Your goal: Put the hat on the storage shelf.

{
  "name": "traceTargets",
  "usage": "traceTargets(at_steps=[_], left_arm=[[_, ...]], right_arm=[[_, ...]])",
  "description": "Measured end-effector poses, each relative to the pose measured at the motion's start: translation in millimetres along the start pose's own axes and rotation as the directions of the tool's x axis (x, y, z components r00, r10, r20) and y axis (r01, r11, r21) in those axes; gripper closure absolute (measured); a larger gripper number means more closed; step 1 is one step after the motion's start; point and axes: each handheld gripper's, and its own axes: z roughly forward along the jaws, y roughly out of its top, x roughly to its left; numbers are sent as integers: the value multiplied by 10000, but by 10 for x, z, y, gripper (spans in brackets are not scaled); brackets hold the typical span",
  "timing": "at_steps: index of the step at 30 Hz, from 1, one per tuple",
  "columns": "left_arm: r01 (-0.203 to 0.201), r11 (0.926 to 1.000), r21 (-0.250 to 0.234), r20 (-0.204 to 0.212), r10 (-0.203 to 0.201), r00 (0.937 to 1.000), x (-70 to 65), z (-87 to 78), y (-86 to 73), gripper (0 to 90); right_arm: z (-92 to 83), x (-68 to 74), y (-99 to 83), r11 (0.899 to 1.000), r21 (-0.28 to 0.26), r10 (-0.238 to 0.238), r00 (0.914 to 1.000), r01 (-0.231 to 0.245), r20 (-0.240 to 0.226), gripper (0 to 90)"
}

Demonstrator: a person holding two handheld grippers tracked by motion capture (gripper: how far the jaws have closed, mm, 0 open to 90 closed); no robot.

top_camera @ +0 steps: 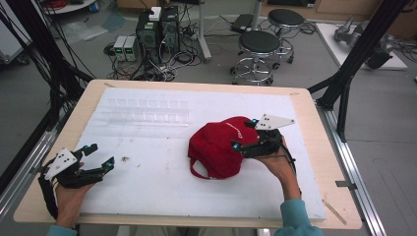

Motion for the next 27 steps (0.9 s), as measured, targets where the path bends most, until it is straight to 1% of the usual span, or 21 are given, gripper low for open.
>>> traceTargets(at_steps=[2, 4, 7, 9, 10, 11, 12, 14, 16, 18, 19, 21, 24, 25, 26, 27], left_arm=[[-4, 10000, -6, -2, 4, 10000, 0, 0, 0, 168], [1, 10000, -9, 3, -1, 10000, -1, 1, -1, 168], [-22, 10000, 23, 8, 22, 10000, 1, 0, 0, 168], [-29, 10000, 20, 0, 29, 10000, 1, 0, 0, 168], [-29, 10000, 20, 0, 29, 10000, 1, 0, 0, 168], [-30, 10000, 7, 7, 30, 10000, -1, 0, 0, 168], [-36, 10000, 13, 3, 36, 10000, 0, 0, 0, 168], [-27, 10000, 3, 7, 27, 10000, 0, 0, 0, 168], [-34, 10000, 13, 7, 34, 10000, 1, 0, 0, 168], [3, 10000, 5, 2, -3, 10000, 0, 1, 0, 168], [-10, 10000, 17, 4, 10, 10000, 0, 0, 0, 168], [-34, 10000, 22, 0, 34, 10000, 0, 0, 0, 169], [-36, 10000, 15, 2, 36, 10000, 0, 0, 0, 168], [-33, 10000, 22, -2, 33, 10000, 0, 0, 0, 168], [-33, 10000, 22, -2, 33, 10000, 0, 0, 0, 168], [8, 10000, 10, -6, -8, 10000, 0, 1, 0, 168]], right_arm=[[44, -27, 4, 9998, 161, 87, 9999, -86, -80, 117], [88, -47, -10, 9995, 277, 130, 9995, -122, -277, 117], [158, -61, -41, 9981, 607, 96, 9989, -68, -459, 117], [191, -59, -47, 9979, 651, 110, 9980, -69, -620, 116], [191, -59, -47, 9979, 651, 110, 9980, -69, -620, 116], [219, -54, -49, 9981, 608, 146, 9962, -94, -858, 116], [230, -55, -51, 9979, 637, 122, 9957, -64, -916, 116], [261, -65, -72, 9964, 835, 246, 9946, -162, -1010, 116], [274, -70, -79, 9959, 883, 264, 9945, -174, -1017, 116], [294, -67, -85, 9952, 970, 185, 9946, -86, -1017, 121], [317, -57, -90, 9938, 1112, 94, 9944, 24, -1051, 139], [348, -49, -97, 9924, 1229, 89, 9935, 51, -1133, 158], [381, -36, -103, 9904, 1380, 42, 9935, 116, -1133, 164], [415, -31, -107, 9895, 1417, -122, 9942, 273, -1065, 181], [423, -23, -107, 9887, 1473, -129, 9946, 282, -1034, 199], [435, -19, -104, 9870, 1555, -249, 9949, 399, -974, 240]])
